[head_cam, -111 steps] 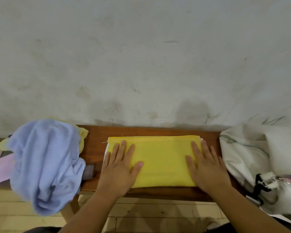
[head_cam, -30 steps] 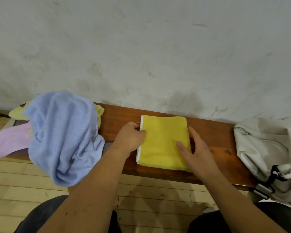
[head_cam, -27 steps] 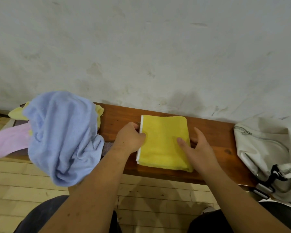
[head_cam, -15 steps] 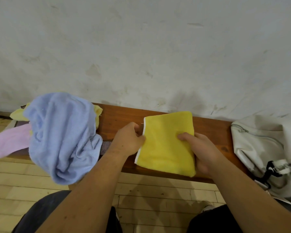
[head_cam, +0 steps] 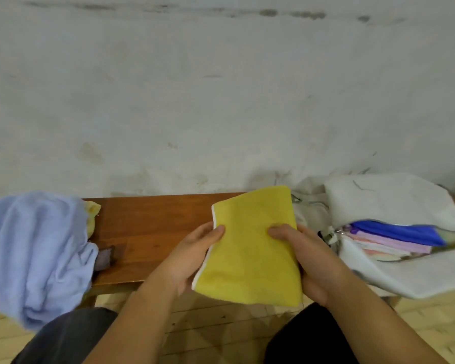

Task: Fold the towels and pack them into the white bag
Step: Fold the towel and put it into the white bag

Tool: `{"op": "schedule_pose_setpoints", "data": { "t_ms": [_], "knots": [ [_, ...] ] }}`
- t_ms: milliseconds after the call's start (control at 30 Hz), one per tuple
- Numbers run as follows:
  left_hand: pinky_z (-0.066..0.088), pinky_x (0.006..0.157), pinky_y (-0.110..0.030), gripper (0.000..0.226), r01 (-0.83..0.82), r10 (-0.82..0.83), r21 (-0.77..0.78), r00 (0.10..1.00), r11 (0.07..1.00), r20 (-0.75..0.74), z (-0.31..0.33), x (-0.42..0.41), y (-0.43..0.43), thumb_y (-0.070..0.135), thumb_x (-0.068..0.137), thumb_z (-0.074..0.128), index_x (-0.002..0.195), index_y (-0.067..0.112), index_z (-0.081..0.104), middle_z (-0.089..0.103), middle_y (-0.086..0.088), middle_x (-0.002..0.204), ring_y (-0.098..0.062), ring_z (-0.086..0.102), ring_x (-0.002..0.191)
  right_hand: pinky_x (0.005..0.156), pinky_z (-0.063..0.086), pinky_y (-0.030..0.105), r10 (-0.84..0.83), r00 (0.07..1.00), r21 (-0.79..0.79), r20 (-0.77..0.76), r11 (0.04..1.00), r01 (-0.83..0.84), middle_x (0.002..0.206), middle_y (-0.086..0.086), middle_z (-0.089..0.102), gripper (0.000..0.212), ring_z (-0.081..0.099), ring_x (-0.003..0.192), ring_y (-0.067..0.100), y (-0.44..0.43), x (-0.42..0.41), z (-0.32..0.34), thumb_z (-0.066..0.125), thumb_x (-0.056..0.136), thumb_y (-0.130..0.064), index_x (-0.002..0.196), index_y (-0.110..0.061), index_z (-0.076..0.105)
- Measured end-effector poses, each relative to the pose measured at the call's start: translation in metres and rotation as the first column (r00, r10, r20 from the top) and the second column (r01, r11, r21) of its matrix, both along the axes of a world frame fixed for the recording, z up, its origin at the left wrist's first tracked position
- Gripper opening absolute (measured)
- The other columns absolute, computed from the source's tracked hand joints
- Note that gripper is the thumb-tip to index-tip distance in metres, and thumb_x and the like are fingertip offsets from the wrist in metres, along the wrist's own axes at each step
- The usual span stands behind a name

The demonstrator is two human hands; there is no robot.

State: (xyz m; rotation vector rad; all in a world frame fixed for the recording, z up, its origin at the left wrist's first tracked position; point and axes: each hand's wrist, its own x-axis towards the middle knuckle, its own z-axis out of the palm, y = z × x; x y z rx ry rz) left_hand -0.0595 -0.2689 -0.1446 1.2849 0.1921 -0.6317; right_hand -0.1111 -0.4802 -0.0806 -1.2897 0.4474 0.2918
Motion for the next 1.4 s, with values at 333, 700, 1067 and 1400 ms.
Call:
{"op": "schedule_pose_setpoints", "data": {
  "t_ms": [333, 700, 1067, 1400],
  "knots": [
    [0.059, 0.088, -0.05, 0.055, 0.061, -0.064, 0.034, 0.991, 0.998, 0.116, 0.043, -0.063, -0.116, 0.014, 0.093, 0.071, 0.131, 0.05, 0.055, 0.071, -0.012, 0.12, -0.029, 0.073, 0.102, 0.094, 0.054, 0.05, -0.198, 0.978, 0.02, -0.069, 0.98, 0.2, 0.112, 0.018, 0.075, 0.035, 0.073, 0.102, 0.037, -0.14, -0.076, 0.005, 0.061, 0.09, -0.006, 0.124, -0.01, 0.066],
    [0.057, 0.094, -0.043, 0.056, 0.216, -0.226, 0.127, 0.972, 0.968, 0.069, 0.068, -0.092, -0.251, 0.003, 0.094, 0.064, 0.125, 0.05, 0.056, 0.073, -0.002, 0.112, -0.021, 0.074, 0.097, 0.095, 0.053, 0.051, -0.217, 0.964, -0.019, -0.156, 0.976, 0.217, 0.115, 0.013, 0.075, 0.039, 0.074, 0.103, 0.035, -0.264, -0.11, 0.023, 0.066, 0.092, -0.035, 0.125, -0.014, 0.069],
    [0.056, 0.095, -0.051, 0.045, 0.184, -0.194, -0.091, 0.973, 0.979, -0.126, 0.081, -0.057, -0.295, 0.005, 0.091, 0.06, 0.13, 0.027, 0.06, 0.074, -0.01, 0.115, -0.032, 0.071, 0.107, 0.104, 0.049, 0.056, -0.17, 0.963, -0.034, -0.208, 0.985, 0.166, 0.118, 0.018, 0.073, 0.074, 0.07, 0.108, 0.041, -0.311, -0.048, 0.03, 0.09, 0.057, -0.039, 0.124, -0.013, 0.072],
    [0.06, 0.064, -0.031, 0.067, 0.104, -0.101, -0.201, 0.995, 0.974, 0.028, 0.087, -0.026, -0.311, -0.017, 0.066, 0.061, 0.12, 0.023, 0.061, 0.075, -0.016, 0.101, -0.024, 0.076, 0.083, 0.105, 0.049, 0.055, 0.111, 0.947, -0.061, -0.301, 0.989, -0.136, 0.117, 0.022, 0.073, 0.07, 0.069, 0.111, 0.041, -0.305, -0.023, 0.03, 0.088, 0.06, -0.037, 0.122, -0.008, 0.072]
  ]
}}
